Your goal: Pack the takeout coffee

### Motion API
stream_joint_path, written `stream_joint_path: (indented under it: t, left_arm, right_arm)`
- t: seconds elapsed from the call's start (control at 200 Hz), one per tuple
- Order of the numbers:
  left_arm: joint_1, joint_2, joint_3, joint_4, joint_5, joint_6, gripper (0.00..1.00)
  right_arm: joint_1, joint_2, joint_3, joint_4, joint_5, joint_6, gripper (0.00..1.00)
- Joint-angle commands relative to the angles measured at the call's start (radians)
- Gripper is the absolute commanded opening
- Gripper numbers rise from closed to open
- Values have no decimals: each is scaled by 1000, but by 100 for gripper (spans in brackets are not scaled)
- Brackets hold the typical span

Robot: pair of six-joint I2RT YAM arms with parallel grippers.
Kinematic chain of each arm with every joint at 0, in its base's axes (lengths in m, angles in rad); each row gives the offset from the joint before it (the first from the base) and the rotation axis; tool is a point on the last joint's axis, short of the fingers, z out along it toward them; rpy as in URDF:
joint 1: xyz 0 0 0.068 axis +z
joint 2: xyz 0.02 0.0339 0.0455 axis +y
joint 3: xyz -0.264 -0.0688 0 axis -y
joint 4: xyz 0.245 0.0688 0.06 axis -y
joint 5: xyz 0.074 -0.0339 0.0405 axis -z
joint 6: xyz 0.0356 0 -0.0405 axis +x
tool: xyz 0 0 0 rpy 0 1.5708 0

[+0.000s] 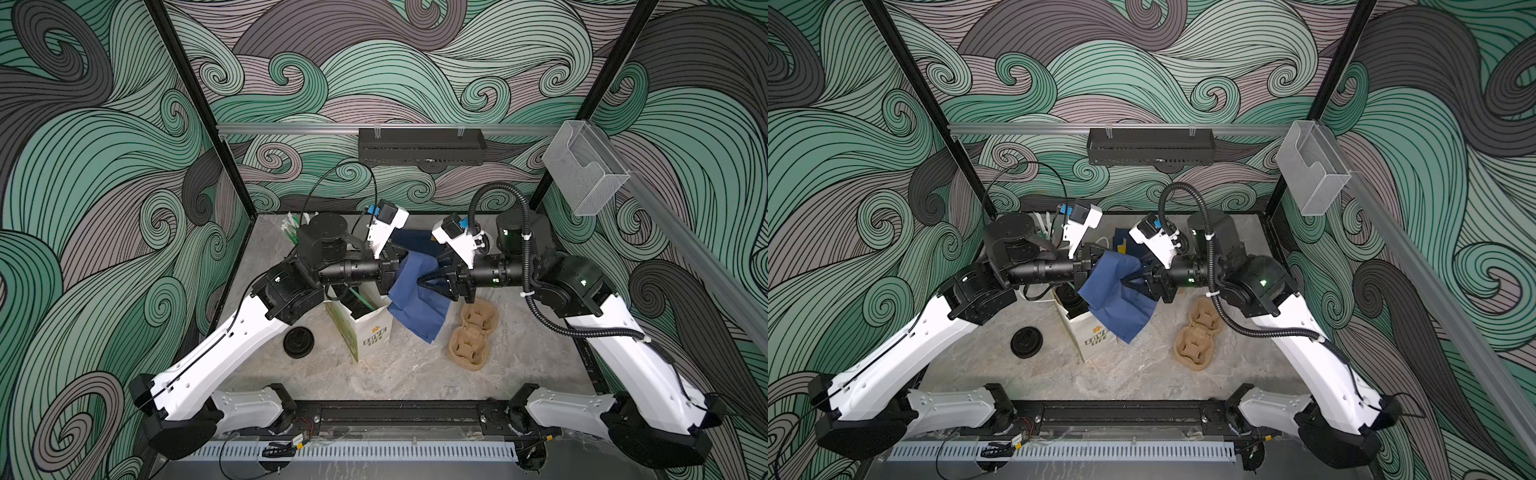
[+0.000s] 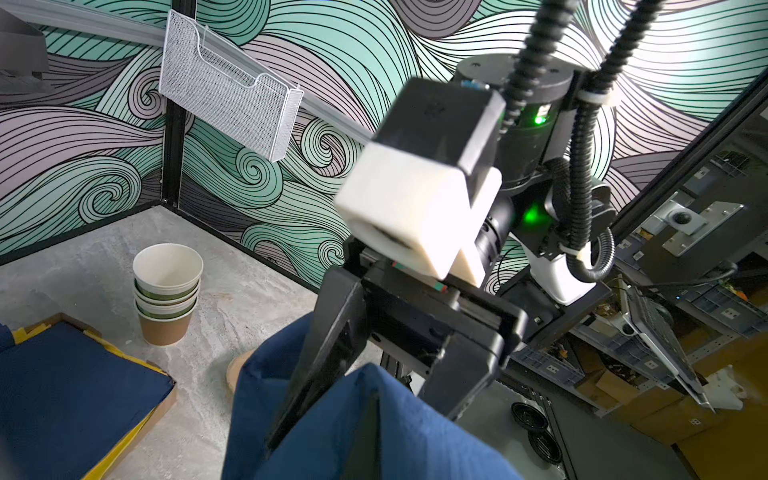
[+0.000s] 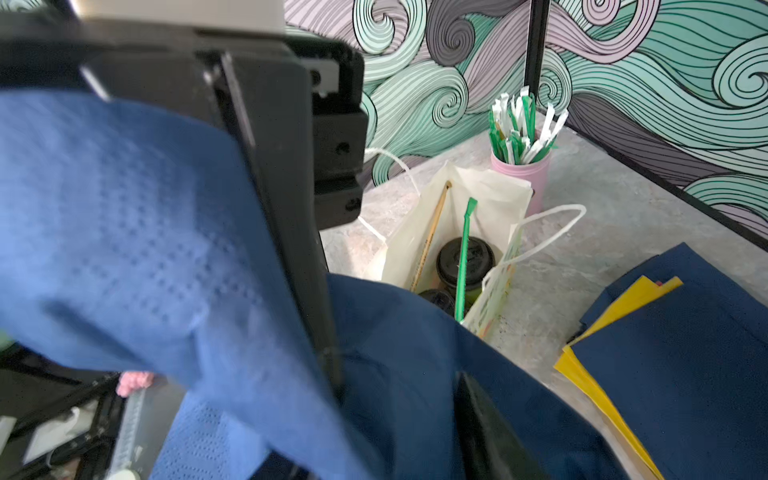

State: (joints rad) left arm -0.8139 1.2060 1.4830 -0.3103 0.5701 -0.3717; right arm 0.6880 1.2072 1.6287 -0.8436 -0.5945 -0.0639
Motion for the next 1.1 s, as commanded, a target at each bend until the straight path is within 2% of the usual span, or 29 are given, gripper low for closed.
stream_joint_path:
  t: [0.0,0.1,0.15,0.195,0.21,0.275,0.345,0.36,0.38,0.435,0.48,0.505,0.585,0.635,0.68,0.735,0.875,1.096]
  left_arm:
    - [6,-17,4,44,20,-23,0]
    - [6,-24,4,44,-4,-11,0]
    - [6,-33,2,45,-46,1,2]
    - [6,-46,2,47,-92,12,14]
    - [6,-50,2,50,-107,18,21]
    - [5,-72,1,59,-178,47,49]
    - [5,-101,0,53,-282,74,65]
    - [4,-109,-1,48,-313,78,68]
    - [4,-121,-3,40,-360,77,80]
    - [3,-164,-17,19,-498,70,87]
    - [2,-202,-23,-26,-649,43,88]
    - [1,-217,-14,-81,-771,2,88]
    - [3,-259,37,-386,-1105,-168,88]
    - [3,-286,63,-577,-1240,-302,88]
    - [3,-318,69,-709,-1310,-406,88]
    - [3,-366,44,-790,-1329,-485,88]
    - [2,-462,-42,-858,-1268,-604,87]
    - [3,-534,-181,-805,-1139,-707,83]
  right_arm:
    - [7,-12,3,30,-47,-20,35]
    - [7,-16,3,24,-56,-19,22]
    - [7,-24,0,20,-53,-13,11]
    - [7,-36,-8,22,-44,-3,2]
    - [8,-40,-12,22,-40,1,0]
    - [7,-65,-31,30,-11,29,0]
    - [8,-86,-44,30,33,70,0]
    - [8,-87,-44,27,42,82,0]
    - [8,-89,-42,24,56,96,0]
    - [18,-84,-31,6,111,139,0]
    - [32,-69,-8,-24,168,179,0]
    - [44,-55,10,-42,206,201,0]
    - [105,-1,79,-89,328,273,0]
    - [159,37,128,-106,408,315,0]
    - [204,85,169,-116,472,357,0]
    - [254,144,229,-128,545,402,0]
    - [315,335,381,-181,690,544,0]
    - [360,646,655,-349,812,679,0]
